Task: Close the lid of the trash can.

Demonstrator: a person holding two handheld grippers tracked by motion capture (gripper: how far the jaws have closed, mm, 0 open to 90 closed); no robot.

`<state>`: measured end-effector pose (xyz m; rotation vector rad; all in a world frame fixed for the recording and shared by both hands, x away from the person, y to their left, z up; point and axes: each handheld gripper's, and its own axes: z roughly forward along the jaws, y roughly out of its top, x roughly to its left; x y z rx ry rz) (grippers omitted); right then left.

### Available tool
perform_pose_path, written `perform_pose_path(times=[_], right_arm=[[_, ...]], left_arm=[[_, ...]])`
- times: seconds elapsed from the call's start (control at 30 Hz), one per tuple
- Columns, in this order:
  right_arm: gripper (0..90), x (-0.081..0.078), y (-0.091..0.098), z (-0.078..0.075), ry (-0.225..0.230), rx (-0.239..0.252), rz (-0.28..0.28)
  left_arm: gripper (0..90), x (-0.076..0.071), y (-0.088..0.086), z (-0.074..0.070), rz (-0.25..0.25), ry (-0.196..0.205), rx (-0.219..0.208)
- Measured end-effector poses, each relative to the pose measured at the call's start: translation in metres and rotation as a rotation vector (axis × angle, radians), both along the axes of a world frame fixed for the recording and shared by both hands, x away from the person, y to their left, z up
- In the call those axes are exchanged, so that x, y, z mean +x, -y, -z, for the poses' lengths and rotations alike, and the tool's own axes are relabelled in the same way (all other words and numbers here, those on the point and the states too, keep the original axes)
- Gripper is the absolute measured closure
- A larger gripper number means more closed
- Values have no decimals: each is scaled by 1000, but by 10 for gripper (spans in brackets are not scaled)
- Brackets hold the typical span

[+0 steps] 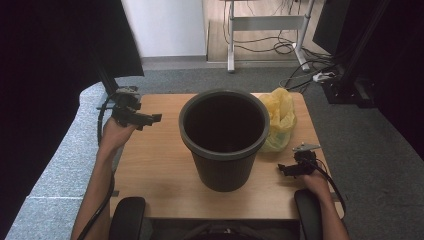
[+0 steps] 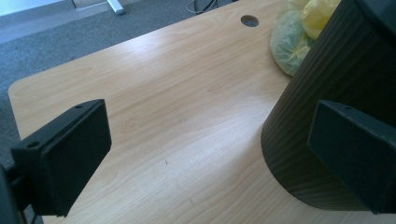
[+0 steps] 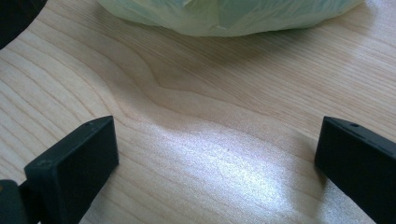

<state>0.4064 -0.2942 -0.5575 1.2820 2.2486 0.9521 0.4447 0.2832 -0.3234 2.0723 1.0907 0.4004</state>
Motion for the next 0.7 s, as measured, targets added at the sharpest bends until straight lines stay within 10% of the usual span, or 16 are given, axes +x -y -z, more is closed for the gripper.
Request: perform_pose_path(times=[0.7], right_arm=[[0, 0, 0, 0, 0, 0, 0]], left_arm=[[0, -5, -18, 37, -16, 5, -41]])
